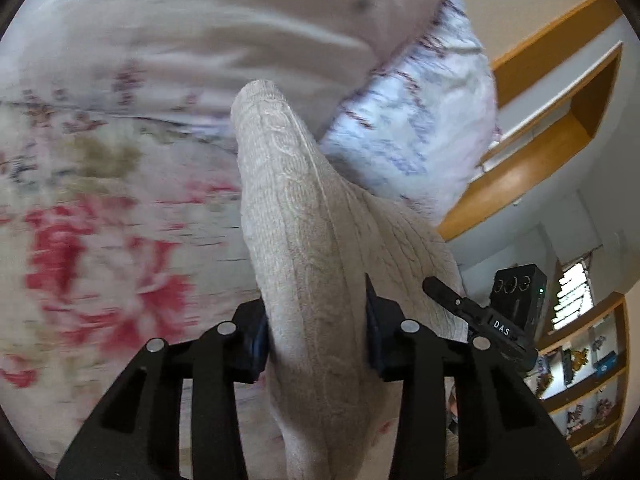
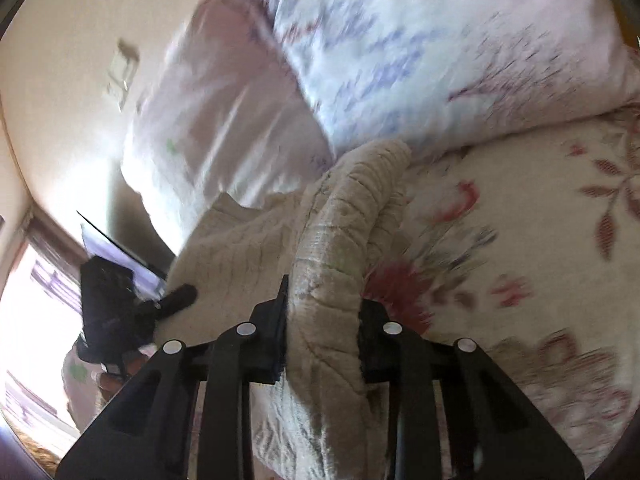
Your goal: Fold small clothes
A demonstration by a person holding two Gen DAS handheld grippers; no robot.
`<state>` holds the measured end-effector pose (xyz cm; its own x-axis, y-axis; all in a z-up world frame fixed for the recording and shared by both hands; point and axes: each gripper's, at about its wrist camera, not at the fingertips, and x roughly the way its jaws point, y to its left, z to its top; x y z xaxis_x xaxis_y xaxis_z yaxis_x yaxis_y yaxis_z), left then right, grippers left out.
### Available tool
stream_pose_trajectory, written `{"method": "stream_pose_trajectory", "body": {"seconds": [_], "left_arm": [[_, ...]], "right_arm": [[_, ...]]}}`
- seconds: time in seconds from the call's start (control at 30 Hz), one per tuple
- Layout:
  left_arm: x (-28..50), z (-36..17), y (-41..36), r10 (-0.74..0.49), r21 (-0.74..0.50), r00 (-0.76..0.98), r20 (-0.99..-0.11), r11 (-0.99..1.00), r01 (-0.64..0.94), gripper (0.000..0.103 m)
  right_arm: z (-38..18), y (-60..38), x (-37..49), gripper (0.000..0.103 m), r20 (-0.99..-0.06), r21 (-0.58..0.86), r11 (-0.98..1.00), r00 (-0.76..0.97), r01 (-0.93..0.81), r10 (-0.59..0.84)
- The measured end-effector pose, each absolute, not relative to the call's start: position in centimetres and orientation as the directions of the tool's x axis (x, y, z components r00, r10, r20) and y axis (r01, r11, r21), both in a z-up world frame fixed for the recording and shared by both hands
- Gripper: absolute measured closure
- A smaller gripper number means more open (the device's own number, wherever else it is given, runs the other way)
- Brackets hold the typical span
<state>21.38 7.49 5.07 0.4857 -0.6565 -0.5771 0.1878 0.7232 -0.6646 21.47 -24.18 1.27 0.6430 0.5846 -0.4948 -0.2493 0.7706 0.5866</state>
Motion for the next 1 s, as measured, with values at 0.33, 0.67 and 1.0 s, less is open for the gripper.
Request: {"method": "stream_pose_trajectory", "body": {"seconds": [0.33, 0.67, 1.0], "left_arm": [[21.7, 1.3, 9.6, -0.564, -0.586, 0.513, -0.647, 0.798, 0.139, 0.046], [17.1, 7.5, 6.1, -0.432, -0.294, 0.684, -0.588, 0.902, 0.317, 0.028], [16.3, 4.9, 2.3, -0.325, -0.110, 0.670, -0.668, 0.933, 0.342, 0.029]], "right_arm": [[-2.2, -23.8, 22.7, 0.064, -0.585, 0.626, 0.773, 0.592, -0.106, 0.555], [-0.1, -26.4, 21.2, 0.065, -0.536, 0.608, 0.785, 0.669, -0.117, 0.515], [-1.5, -25.1, 20.5, 0.093, -0.603, 0.457, 0.887, 0.714, -0.057, 0.356]]}}
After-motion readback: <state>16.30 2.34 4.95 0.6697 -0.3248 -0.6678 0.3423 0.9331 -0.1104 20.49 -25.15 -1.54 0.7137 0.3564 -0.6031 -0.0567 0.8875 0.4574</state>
